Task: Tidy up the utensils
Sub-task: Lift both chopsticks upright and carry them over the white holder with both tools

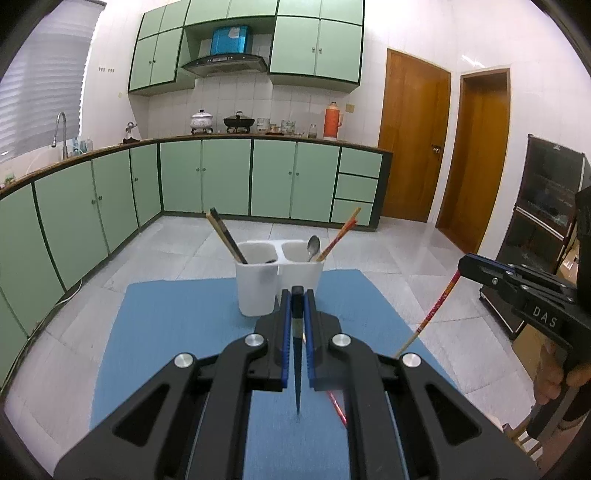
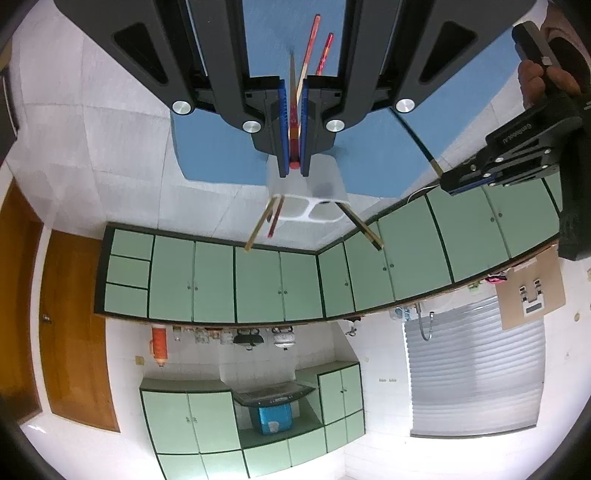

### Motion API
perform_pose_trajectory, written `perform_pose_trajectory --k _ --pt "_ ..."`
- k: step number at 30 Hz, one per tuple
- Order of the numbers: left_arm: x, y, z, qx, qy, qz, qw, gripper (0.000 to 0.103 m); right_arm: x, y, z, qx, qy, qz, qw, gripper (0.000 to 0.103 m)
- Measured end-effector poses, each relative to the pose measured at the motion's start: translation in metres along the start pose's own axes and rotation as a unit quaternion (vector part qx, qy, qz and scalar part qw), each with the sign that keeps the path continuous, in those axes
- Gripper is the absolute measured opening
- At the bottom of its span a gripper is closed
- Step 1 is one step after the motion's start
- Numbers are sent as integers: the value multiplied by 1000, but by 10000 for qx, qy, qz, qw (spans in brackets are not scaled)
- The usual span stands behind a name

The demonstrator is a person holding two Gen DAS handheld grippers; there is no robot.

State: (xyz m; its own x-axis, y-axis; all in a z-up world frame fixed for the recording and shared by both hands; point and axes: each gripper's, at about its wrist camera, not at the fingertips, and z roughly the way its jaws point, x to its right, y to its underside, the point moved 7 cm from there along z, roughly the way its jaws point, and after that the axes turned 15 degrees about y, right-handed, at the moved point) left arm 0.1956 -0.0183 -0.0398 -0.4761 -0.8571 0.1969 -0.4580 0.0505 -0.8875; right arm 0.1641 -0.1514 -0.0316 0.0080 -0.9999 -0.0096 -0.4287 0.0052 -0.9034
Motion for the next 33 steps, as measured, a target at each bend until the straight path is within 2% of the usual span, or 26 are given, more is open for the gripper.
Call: perform_pose_trajectory --k 12,23,27,33 --pt "-7 -44 -1 433 24 100 9990 6 -5 -40 2 320 -167 -58 9993 5" --pt "-17 -127 8 1207 -85 217 9924 6 -7 -116 16 937 -277 148 9951 5" --pt "-22 -160 19 1473 -168 248 9886 6 -11 -142 29 1057 -302 187 9938 5" --pt "-33 -182 54 1574 -298 227 9868 6 -17 -164 61 1087 -222 185 9937 5"
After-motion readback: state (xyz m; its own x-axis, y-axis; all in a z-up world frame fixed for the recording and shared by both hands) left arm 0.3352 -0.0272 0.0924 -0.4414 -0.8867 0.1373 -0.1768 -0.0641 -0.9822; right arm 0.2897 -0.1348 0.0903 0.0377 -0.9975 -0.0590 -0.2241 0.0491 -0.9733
